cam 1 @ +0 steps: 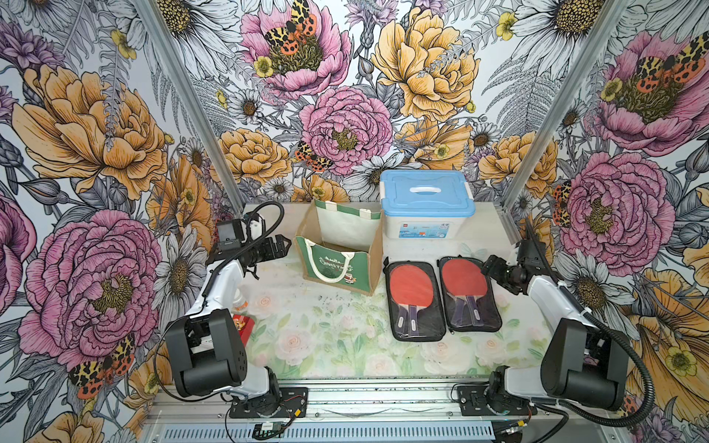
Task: Remove the ping pong set from the canvas bag
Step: Place the ping pong set at the center of the board, then reset both arms
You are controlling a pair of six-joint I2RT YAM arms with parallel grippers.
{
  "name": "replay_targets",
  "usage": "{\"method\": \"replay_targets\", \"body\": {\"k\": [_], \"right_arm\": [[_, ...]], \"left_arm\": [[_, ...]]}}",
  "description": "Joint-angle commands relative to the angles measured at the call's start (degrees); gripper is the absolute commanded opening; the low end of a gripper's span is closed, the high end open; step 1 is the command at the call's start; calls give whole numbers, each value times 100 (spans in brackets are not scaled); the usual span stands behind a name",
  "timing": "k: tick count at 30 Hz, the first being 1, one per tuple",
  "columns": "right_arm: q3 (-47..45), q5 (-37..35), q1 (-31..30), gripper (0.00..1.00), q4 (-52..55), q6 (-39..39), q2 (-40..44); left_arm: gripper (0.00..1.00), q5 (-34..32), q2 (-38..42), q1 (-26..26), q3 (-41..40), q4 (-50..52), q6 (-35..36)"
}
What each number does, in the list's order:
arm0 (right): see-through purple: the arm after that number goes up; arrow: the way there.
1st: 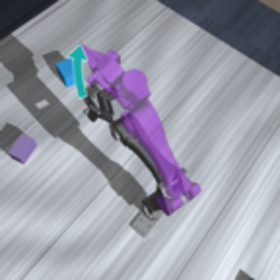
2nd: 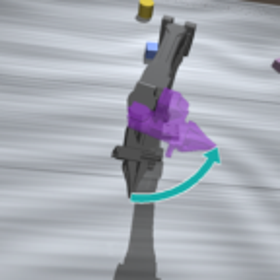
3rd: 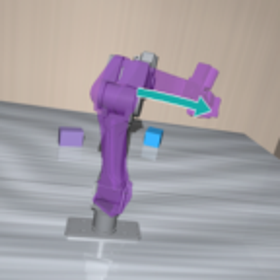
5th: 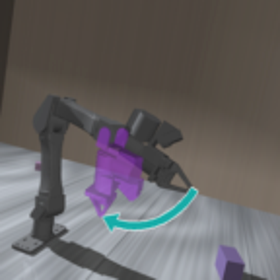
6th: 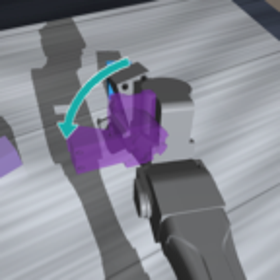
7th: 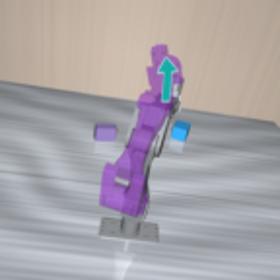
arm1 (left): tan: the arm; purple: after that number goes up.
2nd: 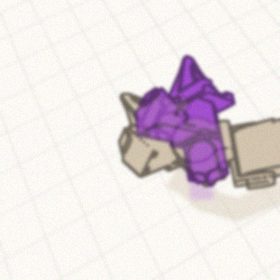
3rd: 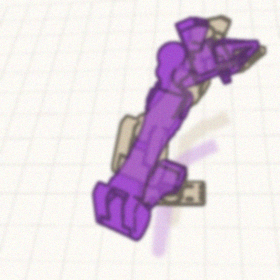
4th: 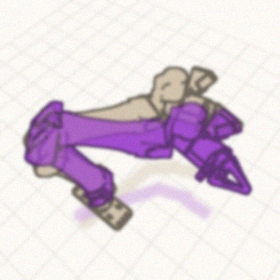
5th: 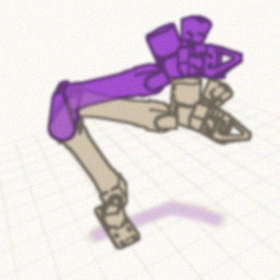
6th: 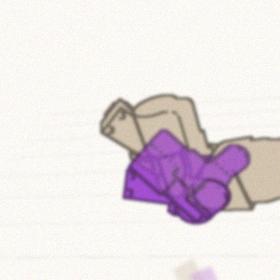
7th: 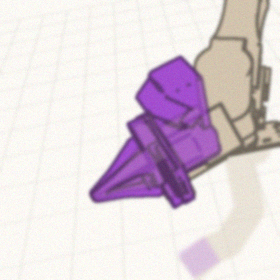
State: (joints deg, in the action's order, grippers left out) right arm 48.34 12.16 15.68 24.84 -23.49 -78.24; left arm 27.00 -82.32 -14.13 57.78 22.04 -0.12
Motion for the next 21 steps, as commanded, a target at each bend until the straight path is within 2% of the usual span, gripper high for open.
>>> {"method": "replay_targets", "body": {"k": [1,6,12,14,21], "right_arm": [[48,-133,-215,87,-340,81,238],[-304,-572,-551,90,-811,22,656],[-1071,-903,-851,92,-1877,85,1157],[-1343,-940,-948,98,-2311,155,1272],[-1330,-1220,-1245,99,-2378,405,878]], "left_arm": [[99,-356,305,-37,-516,-1055,-134],[99,-370,394,-29,-1204,-1954,-225],[99,-519,314,-30,-2129,-3283,-252],[99,-551,281,-35,-2396,-3679,-190],[99,-533,320,-25,-2836,-4451,-196]]}}
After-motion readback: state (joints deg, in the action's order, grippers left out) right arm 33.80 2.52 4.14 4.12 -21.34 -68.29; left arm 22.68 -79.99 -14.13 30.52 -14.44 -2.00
